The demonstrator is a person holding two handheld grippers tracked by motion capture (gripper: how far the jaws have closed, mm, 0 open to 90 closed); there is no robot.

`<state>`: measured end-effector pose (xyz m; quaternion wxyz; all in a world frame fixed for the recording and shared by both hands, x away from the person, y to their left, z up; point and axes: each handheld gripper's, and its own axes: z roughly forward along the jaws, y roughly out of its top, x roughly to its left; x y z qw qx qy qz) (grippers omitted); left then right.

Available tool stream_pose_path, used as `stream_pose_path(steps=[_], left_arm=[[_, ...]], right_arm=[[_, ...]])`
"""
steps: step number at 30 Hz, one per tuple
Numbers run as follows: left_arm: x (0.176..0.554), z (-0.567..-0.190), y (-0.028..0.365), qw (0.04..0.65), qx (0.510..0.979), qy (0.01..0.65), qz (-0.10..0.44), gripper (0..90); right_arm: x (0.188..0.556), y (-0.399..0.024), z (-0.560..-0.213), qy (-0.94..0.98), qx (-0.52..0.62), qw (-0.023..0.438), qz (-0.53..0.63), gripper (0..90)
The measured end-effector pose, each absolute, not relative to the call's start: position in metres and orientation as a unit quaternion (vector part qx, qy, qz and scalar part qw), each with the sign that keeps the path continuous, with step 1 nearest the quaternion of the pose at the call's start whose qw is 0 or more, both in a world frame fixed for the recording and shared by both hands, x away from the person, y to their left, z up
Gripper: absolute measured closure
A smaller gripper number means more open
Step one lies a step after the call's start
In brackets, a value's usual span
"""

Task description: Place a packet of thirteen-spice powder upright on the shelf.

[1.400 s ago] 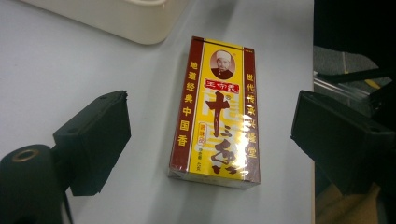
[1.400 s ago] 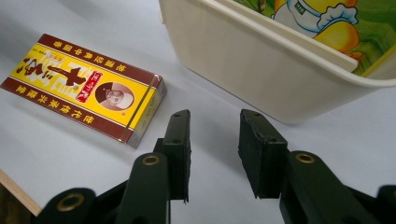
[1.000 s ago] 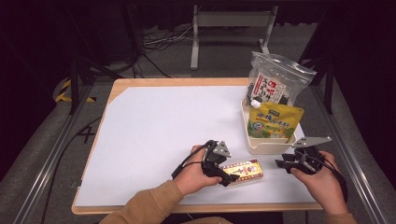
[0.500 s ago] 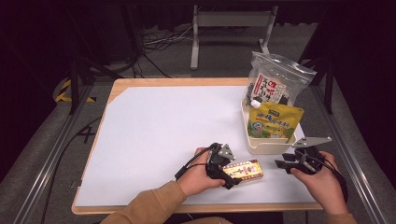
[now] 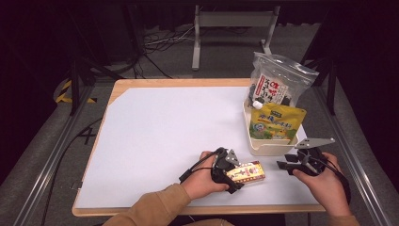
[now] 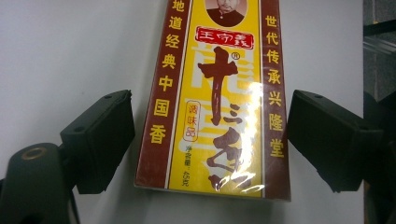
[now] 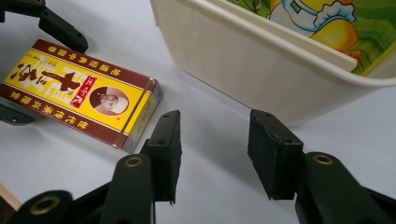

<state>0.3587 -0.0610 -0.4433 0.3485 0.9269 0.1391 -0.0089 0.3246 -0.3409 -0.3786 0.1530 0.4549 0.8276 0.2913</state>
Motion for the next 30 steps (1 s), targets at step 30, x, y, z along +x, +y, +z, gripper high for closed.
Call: stream_pose_path(steps=[30], left_arm=[[0.355,-0.426,-0.034,0.396,0.907,0.139,0.039,32.3]], right_arm=[[0.324,-0.335,-0.365,0.82,0.43,0.152,0.345,50.7]])
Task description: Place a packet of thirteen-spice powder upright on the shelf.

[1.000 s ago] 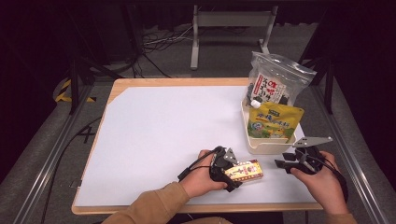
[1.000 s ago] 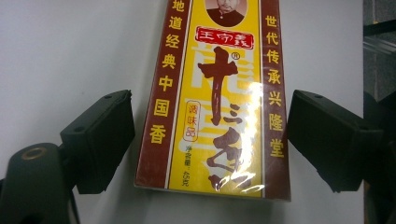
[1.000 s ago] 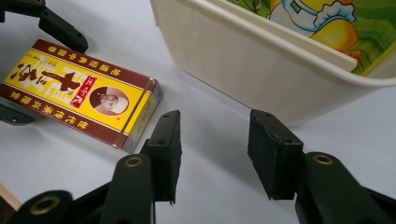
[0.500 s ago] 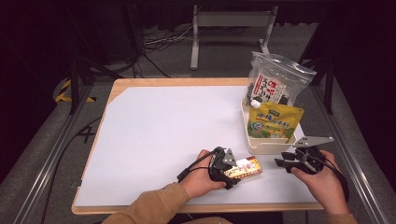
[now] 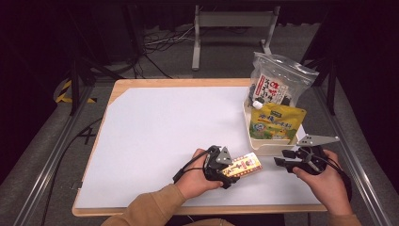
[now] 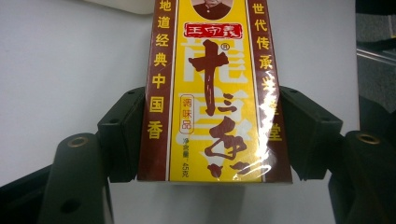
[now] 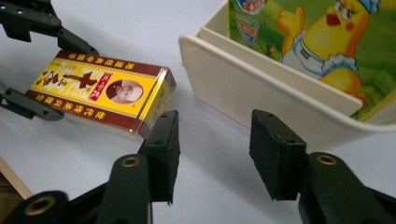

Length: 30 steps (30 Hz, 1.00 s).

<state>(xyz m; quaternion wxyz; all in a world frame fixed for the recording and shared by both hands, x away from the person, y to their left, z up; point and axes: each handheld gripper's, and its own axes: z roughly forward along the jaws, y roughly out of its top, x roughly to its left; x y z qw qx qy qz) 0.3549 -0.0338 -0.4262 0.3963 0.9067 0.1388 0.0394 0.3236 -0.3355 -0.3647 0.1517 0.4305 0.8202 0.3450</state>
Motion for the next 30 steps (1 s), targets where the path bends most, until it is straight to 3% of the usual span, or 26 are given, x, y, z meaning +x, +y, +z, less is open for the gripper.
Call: stream_pose_path(steps=[15,30], left_arm=[[0.353,-0.413,0.004,0.464,0.863,0.187,0.073,32.3],[0.342,-0.406,0.024,0.498,0.837,0.189,0.126,32.3]], right_arm=[[0.328,-0.33,-0.334,0.828,0.397,0.145,0.369,48.0],[0.341,-0.306,-0.3,0.838,0.378,0.117,0.375,52.8]])
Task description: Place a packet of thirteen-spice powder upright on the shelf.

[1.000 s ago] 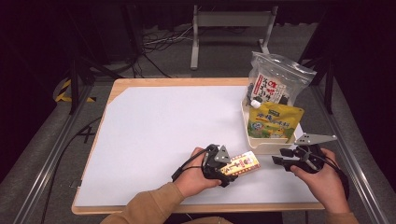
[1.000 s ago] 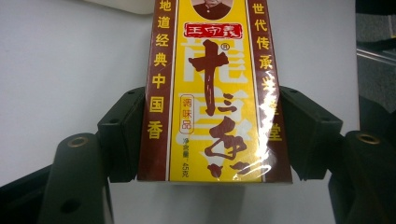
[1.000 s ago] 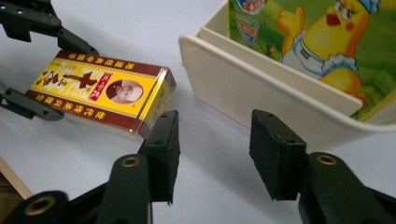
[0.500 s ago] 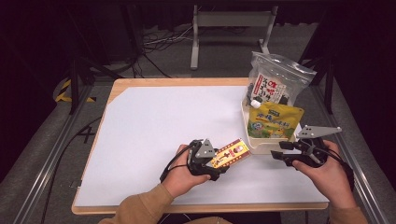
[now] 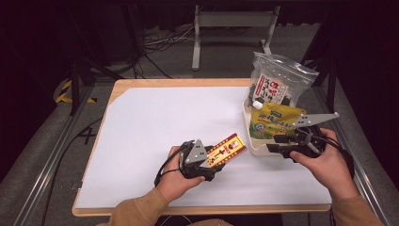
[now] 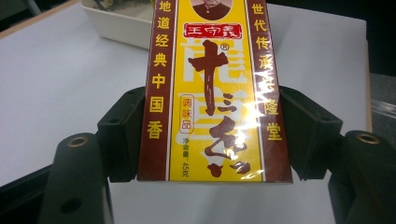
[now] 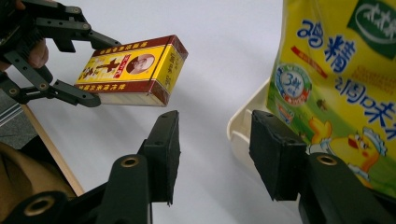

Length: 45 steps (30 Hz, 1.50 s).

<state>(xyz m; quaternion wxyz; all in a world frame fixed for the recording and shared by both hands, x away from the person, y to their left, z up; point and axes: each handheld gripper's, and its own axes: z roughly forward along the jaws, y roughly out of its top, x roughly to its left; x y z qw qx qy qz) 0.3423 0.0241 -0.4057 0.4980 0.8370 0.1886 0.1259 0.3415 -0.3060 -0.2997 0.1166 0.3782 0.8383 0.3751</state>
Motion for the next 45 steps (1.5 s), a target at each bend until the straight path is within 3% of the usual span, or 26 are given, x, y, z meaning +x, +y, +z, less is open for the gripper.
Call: stream_pose_path(steps=[6,15,29,45], left_arm=[[0.337,-0.409,0.028,0.518,0.821,0.195,0.138,32.3],[0.334,-0.412,0.03,0.534,0.812,0.188,0.142,32.3],[0.327,-0.412,0.036,0.549,0.798,0.191,0.159,32.2],[0.321,-0.412,0.035,0.552,0.795,0.185,0.172,32.2]], right_arm=[[0.347,-0.293,-0.284,0.839,0.374,0.111,0.38,52.1],[0.368,-0.269,-0.278,0.843,0.367,0.065,0.388,46.0],[0.392,-0.242,-0.287,0.839,0.384,-0.024,0.385,44.5],[0.403,-0.218,-0.309,0.84,0.408,-0.086,0.348,47.5]])
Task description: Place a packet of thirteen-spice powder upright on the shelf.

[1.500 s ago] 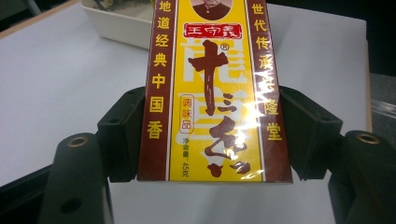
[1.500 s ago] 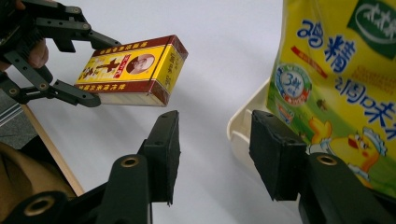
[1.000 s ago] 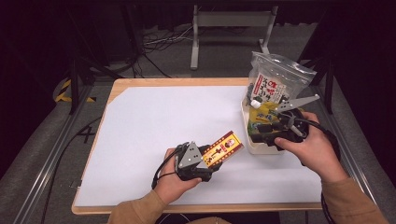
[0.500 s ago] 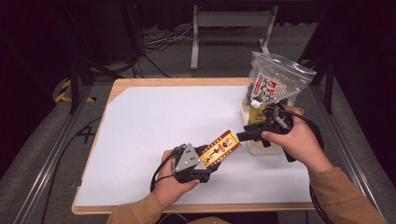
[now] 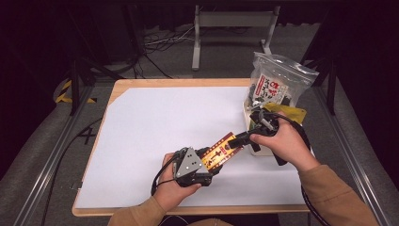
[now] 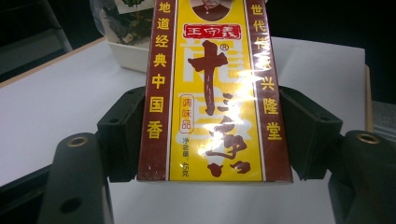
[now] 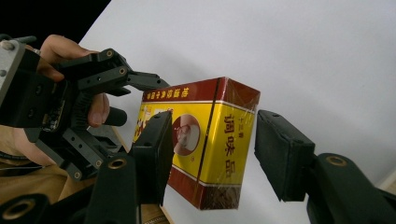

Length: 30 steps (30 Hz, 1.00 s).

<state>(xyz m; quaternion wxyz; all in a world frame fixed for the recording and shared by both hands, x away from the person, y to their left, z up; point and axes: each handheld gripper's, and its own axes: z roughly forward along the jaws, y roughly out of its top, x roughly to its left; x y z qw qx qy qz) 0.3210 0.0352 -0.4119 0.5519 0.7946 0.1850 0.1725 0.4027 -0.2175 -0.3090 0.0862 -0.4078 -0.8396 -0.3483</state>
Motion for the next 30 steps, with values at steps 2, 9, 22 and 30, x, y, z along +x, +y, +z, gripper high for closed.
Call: stream_pose_path(steps=[2,9,22,30], left_arm=[[0.321,-0.412,0.035,0.552,0.794,0.186,0.173,32.2],[0.322,-0.413,0.036,0.548,0.796,0.187,0.174,32.2],[0.322,-0.416,0.03,0.536,0.805,0.177,0.181,31.7],[0.326,-0.416,0.029,0.527,0.814,0.173,0.169,29.4]], right_arm=[[0.403,-0.216,-0.311,-0.839,-0.411,0.096,-0.345,47.8],[0.406,-0.213,-0.319,-0.836,-0.416,0.118,-0.338,49.7],[0.402,-0.217,-0.309,-0.828,-0.405,0.139,-0.362,65.3],[0.397,-0.212,-0.304,-0.843,-0.378,0.118,-0.364,67.8]])
